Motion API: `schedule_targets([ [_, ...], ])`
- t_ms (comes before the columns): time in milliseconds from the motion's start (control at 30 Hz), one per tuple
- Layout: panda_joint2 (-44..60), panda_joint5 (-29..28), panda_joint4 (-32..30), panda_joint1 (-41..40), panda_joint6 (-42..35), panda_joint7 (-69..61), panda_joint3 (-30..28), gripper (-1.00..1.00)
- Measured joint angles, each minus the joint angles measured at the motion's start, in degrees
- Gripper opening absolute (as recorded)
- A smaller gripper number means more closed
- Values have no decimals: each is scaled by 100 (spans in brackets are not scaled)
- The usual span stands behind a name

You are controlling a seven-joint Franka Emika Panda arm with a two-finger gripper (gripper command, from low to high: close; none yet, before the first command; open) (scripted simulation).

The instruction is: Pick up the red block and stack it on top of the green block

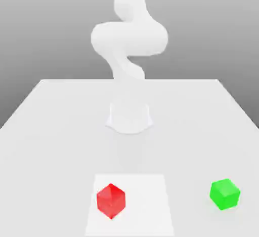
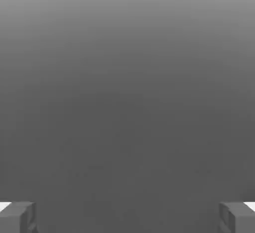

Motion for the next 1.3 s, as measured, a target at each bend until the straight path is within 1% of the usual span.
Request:
schedule_targets([
  [267,1702,-187,-655,-575,837,1265,356,0],
  [500,3160,-326,-1217,-893,1555,2331,471,0],
  [600,3778,-306,-1458,-974,1863,2732,455,0],
  [700,4388,-167,-1700,-996,2174,3048,425,0],
  [767,4796,-166,-1734,-979,2463,3169,397,0],
  [900,5624,-347,-1639,-860,3147,3342,238,0],
  [933,5770,-381,-1618,-830,3269,3368,200,-100],
  [1133,5843,-410,-1607,-819,3341,3392,185,-100],
  [1200,5638,-360,-1639,-870,3168,3355,246,-100],
  [1300,5077,-203,-1723,-932,2691,3240,342,-100],
])
